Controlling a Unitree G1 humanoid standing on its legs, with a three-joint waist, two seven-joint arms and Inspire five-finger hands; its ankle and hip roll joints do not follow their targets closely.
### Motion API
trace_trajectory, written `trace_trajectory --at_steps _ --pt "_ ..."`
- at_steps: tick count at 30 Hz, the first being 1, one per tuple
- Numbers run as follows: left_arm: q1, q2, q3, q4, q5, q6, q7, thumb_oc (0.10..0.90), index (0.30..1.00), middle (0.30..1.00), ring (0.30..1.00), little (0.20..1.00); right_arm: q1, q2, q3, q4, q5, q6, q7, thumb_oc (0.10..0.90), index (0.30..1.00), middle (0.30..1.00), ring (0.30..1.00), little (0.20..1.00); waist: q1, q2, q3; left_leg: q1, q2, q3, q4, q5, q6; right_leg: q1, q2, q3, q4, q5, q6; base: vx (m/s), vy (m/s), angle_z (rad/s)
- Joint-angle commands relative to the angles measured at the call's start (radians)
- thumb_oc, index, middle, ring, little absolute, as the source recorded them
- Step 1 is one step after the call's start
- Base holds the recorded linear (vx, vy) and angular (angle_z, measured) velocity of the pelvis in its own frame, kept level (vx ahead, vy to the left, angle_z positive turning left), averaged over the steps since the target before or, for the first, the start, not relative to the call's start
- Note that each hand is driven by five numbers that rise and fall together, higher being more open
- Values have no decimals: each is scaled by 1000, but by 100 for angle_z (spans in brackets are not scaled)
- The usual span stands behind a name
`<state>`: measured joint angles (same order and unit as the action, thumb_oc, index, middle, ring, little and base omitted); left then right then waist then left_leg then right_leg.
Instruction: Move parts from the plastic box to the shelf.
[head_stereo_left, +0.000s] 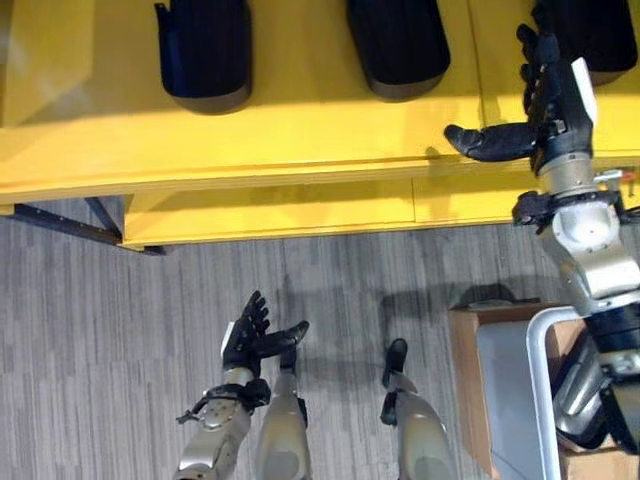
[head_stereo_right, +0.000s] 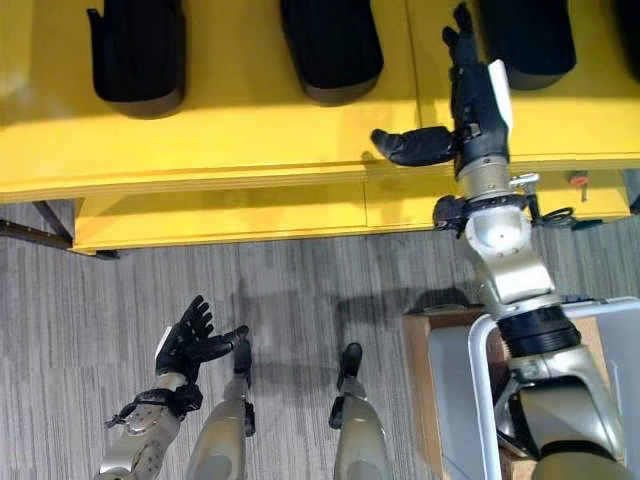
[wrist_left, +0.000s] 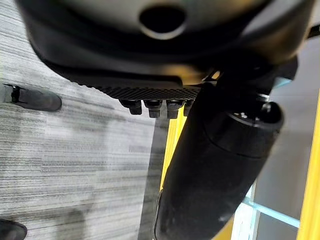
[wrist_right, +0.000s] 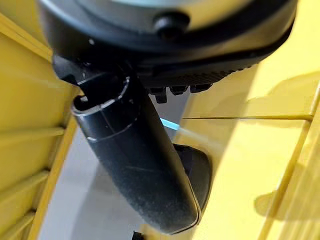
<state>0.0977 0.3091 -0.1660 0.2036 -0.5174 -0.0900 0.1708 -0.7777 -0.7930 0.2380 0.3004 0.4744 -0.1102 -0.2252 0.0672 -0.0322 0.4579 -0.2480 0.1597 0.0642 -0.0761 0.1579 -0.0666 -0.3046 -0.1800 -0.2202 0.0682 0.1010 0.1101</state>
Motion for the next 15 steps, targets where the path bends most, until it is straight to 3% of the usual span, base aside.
trace_trajectory --at_steps 1,15 --pt "27 73 11 -121 -51 -86 11 900 1000 1000 1000 1000 -181 -65 24 -3 90 -91 -26 900 1000 1000 1000 1000 3 -45 -30 90 9 -18 -11 -50 -33 7 -37 -13 28 23 24 -8 12 8" --pt "7 88 -25 -121 -88 -97 15 900 1000 1000 1000 1000 -401 -92 142 245 190 -73 -18 900 1000 1000 1000 1000 24 -22 -6 53 0 -36 -11 -40 -39 -27 -43 -22 42 21 23 1 3 2"
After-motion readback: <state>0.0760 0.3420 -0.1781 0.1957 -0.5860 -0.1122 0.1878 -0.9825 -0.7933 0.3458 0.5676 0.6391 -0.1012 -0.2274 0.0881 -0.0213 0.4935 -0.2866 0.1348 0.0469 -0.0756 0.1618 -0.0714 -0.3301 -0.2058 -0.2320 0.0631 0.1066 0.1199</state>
